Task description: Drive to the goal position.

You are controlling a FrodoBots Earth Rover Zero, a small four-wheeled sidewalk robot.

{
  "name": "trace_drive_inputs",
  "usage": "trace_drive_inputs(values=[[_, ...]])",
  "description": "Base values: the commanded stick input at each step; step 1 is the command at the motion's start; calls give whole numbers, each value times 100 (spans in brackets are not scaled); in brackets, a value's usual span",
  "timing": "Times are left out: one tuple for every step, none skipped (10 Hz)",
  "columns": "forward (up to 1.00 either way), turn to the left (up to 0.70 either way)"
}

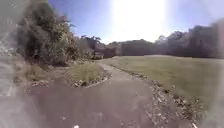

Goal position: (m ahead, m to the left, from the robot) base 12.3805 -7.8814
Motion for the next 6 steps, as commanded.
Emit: trace_drive_inputs(values=[[100, 0], [100, 0], [100, 0], [100, 0], [100, -8], [100, -30]])
